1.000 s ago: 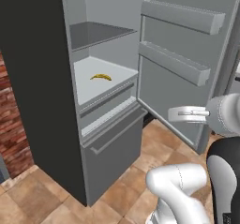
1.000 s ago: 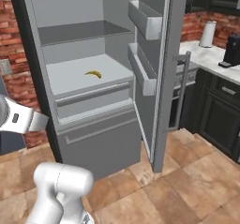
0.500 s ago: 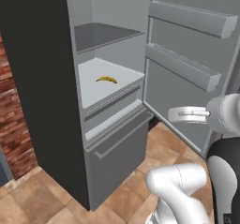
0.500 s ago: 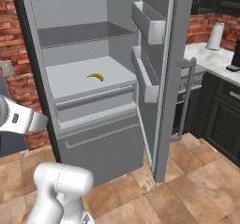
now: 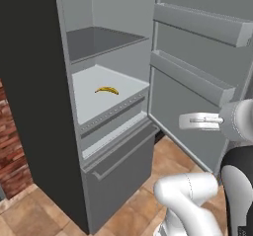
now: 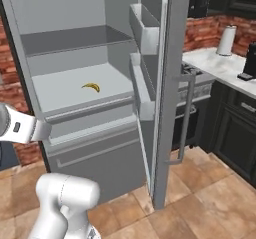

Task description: Retrieve the pear and banana from the fridge and place them into the bowl on the dining table.

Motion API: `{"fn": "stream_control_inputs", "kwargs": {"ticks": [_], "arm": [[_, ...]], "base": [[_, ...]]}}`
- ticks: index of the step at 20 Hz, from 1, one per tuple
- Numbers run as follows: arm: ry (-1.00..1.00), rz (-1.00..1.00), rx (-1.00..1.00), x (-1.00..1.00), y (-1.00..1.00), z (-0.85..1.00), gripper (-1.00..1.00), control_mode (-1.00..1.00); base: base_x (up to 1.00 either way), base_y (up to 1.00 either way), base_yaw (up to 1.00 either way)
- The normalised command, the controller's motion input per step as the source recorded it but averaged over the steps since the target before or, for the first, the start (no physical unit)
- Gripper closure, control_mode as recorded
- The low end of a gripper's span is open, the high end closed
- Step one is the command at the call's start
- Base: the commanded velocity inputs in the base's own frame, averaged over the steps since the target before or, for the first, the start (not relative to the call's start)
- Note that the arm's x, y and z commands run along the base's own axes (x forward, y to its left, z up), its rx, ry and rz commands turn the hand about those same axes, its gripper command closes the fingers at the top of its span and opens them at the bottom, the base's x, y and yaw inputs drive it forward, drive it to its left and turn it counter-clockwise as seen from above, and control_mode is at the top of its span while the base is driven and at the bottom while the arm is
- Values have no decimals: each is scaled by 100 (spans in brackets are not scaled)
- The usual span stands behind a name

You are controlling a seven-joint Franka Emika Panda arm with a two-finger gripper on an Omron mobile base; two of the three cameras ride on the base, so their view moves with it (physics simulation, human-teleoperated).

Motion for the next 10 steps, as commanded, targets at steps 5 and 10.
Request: {"fn": "stream_control_inputs", "kwargs": {"ticks": [5, 10], "arm": [[0, 0, 0, 0, 0, 0, -100, 100], [0, 0, 0, 0, 0, 0, -100, 100]], "base": [[97, 0, 0], [95, 0, 0]]}}
